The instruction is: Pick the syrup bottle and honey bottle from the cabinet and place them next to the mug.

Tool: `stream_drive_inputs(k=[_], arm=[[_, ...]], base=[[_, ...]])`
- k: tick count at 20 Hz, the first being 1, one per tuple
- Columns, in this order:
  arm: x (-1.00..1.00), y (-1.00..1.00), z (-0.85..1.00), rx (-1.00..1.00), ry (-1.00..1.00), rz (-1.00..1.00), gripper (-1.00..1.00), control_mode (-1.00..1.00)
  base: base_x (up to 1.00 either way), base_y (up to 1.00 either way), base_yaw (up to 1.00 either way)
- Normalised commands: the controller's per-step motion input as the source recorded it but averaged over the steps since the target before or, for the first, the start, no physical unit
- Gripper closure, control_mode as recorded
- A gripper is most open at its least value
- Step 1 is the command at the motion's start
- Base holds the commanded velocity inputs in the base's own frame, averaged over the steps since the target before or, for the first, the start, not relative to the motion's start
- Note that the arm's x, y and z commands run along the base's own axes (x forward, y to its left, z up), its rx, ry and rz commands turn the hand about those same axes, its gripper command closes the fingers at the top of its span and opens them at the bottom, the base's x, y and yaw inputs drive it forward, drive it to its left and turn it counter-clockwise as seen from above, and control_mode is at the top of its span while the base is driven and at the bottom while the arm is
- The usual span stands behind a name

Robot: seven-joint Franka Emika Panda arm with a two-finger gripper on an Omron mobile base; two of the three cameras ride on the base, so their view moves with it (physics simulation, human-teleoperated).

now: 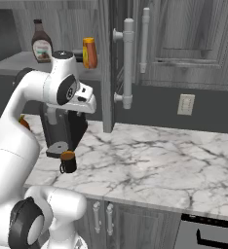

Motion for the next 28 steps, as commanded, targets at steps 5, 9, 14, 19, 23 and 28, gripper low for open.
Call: stream_drive_inputs(k=[5, 9, 14, 19, 23, 28], arm=[[-0.01, 0.00, 0.00, 0.00, -0.02, 0.02, -1.00, -1.00], [-0.08, 0.00, 0.00, 0.00, -0.02, 0.02, -1.00, -1.00], [-0.05, 0.04, 0.00, 0.00, -0.03, 0.02, -1.00, -1.00], [-0.02, 0.03, 0.01, 0.00, -0.07, 0.00, -1.00, -1.00], [-0.01, 0.00, 0.28, -0.05, -0.07, 0.00, -1.00, -1.00], [0.00, 0.06, 0.56, -0.10, -0.08, 0.00, -1.00, -1.00]], base=[[0.00, 0.00, 0.00], [0.00, 0.00, 0.00], [0.00, 0.00, 0.00], [0.00, 0.00, 0.00], [0.00, 0.00, 0.00], [0.00, 0.00, 0.00]])
